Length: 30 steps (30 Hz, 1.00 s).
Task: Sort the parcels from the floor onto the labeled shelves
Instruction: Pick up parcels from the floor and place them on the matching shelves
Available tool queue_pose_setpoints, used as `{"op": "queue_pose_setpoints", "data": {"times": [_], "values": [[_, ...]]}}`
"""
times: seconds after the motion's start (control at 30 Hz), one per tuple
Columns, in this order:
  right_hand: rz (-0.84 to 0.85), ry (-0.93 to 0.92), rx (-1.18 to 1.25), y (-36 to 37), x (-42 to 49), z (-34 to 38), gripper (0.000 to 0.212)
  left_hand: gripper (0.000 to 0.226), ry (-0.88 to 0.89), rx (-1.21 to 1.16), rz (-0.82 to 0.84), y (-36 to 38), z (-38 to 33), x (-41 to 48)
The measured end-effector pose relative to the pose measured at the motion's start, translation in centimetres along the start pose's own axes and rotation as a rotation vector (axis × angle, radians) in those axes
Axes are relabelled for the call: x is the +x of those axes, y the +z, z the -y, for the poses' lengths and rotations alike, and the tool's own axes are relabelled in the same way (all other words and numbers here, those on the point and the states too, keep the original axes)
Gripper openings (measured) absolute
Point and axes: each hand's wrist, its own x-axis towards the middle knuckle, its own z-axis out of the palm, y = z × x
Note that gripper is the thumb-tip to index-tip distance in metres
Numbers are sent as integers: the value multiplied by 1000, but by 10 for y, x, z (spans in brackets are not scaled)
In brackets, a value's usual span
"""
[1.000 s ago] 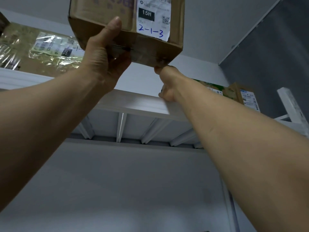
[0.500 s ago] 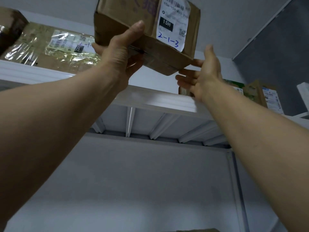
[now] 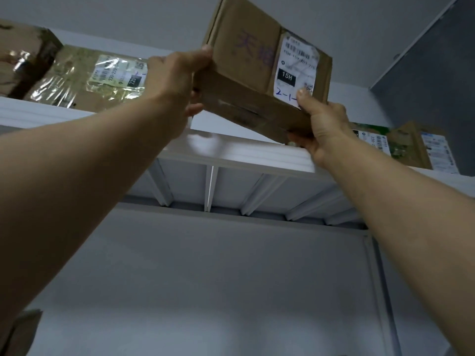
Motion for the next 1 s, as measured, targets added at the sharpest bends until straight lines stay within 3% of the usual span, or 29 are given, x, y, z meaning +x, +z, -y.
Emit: {"op": "queue_pose_setpoints", "data": {"times": [0.1, 0.23, 0.4, 0.5, 0.6, 0.73, 1.0], "values": [[-45, -58, -84, -1, -1, 0, 60, 23, 10, 93, 36, -11, 0, 2], [-90, -121, -202, -2, -3, 2, 61, 28, 8, 177, 52, -11, 3, 2], [-157, -189, -371, 0, -6, 0, 60, 18, -53, 277, 54, -14, 10, 7], [-141, -206, -531, -1, -7, -7, 63, 22, -18, 419, 17, -18, 18, 14], [-145, -239, -701, -2, -9, -15, 65, 5, 61, 612, -11, -19, 23, 18], [-137, -287, -837, -1, -11, -21, 65, 10, 173, 847, -17, -16, 28, 17], [-141, -305, -888, 4, -9, -27, 48, 20, 216, 922, 4, -22, 29, 15]]}}
